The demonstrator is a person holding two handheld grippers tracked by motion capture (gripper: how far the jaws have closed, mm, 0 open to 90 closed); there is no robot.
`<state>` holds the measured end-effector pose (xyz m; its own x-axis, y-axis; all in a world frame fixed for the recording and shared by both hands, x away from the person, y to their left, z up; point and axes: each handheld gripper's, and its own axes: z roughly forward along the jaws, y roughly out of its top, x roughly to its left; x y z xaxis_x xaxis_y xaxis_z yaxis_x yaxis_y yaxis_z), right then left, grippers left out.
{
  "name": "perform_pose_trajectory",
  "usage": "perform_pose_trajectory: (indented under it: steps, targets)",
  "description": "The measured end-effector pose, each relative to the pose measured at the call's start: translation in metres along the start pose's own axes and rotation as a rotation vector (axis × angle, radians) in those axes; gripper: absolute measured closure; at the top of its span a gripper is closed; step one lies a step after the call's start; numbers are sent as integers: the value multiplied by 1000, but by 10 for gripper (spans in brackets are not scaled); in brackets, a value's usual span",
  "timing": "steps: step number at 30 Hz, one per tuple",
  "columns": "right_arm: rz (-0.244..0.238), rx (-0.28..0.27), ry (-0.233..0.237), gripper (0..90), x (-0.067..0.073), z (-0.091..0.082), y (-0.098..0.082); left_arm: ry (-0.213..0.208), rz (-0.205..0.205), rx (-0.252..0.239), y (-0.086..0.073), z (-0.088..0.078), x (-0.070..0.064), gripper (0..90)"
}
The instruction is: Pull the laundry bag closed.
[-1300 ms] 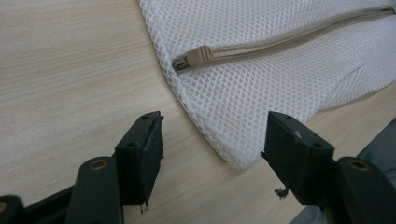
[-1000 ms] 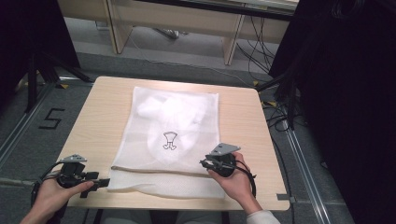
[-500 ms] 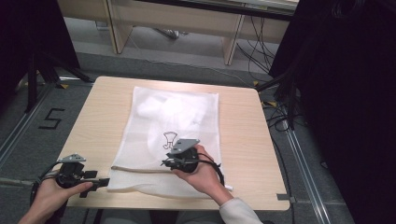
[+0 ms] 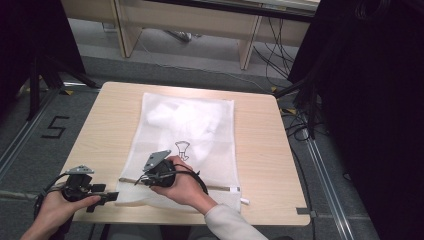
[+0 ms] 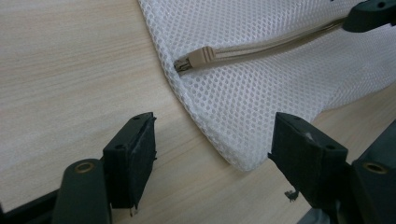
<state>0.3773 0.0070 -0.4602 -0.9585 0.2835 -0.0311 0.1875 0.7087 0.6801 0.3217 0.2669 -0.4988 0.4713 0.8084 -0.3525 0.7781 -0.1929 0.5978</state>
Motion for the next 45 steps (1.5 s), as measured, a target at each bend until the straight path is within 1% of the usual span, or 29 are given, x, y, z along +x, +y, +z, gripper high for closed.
perform_pose_trajectory:
  steps: [2,3,4,5,7,8,11,12,13,14,15,16,17,18,19,20,22,24,25,27,29,30,32,33,35,40,41,43,45]
  targets:
    - [-11,-2,5,735,2,6,4,-4,-3,-3,0,0,-1,299]
    - [-19,10,13,738,3,9,6,-5,-6,-7,0,1,-1,299]
    - [-26,19,21,742,5,14,9,-3,5,4,0,0,-1,298]
    - [-36,24,22,744,6,17,11,-8,5,7,0,0,0,297]
    - [-34,18,22,746,8,23,16,1,3,7,0,0,-1,295]
    - [-37,18,18,749,8,26,18,1,-10,-3,0,1,-2,295]
    - [-37,25,24,754,9,36,22,-1,-9,-3,0,1,-2,296]
    - [-33,32,19,755,10,42,24,0,6,10,0,0,-1,297]
    - [-35,39,27,755,10,45,25,-2,5,9,0,1,-1,297]
    - [-35,39,27,755,10,45,25,-4,2,6,0,1,-1,297]
    - [-48,37,21,755,9,47,27,-5,3,7,0,1,-1,297]
    - [-30,39,26,753,10,50,28,-5,3,7,0,1,-1,297]
    - [-46,36,16,752,10,51,30,-3,3,7,0,1,-1,298]
    - [-37,37,19,751,10,53,31,-3,3,7,0,1,-1,297]
    - [-45,38,13,751,9,55,33,-4,3,7,0,2,-1,298]
    - [-32,43,5,751,10,57,33,-7,0,6,0,2,-1,298]
    - [-38,57,11,751,8,63,34,-12,5,13,0,1,-1,299]
    - [-46,60,12,750,7,64,35,-13,2,12,0,2,-1,299]
    - [-36,64,24,750,9,68,35,-13,3,16,0,2,-1,299]
    - [-38,70,30,750,9,69,36,-20,2,18,1,2,-1,300]
    - [-47,64,16,751,9,72,36,-21,1,18,1,3,0,300]
    - [-43,63,30,752,9,74,37,-21,1,18,1,3,0,300]
    - [-47,75,17,756,10,76,37,-13,0,16,1,2,-1,301]
    - [-37,81,7,757,11,77,37,-16,1,17,1,2,-1,300]
    - [-38,84,9,762,9,79,37,-19,0,14,0,3,-1,301]
    - [-43,94,5,811,9,82,36,-23,2,18,1,3,-1,303]
    - [-37,97,0,814,8,82,36,-23,2,17,0,3,-1,304]
    - [-28,104,4,816,8,81,37,-24,-1,17,1,3,-1,306]
    - [-30,92,7,818,8,80,37,-27,-17,3,1,4,-1,312]
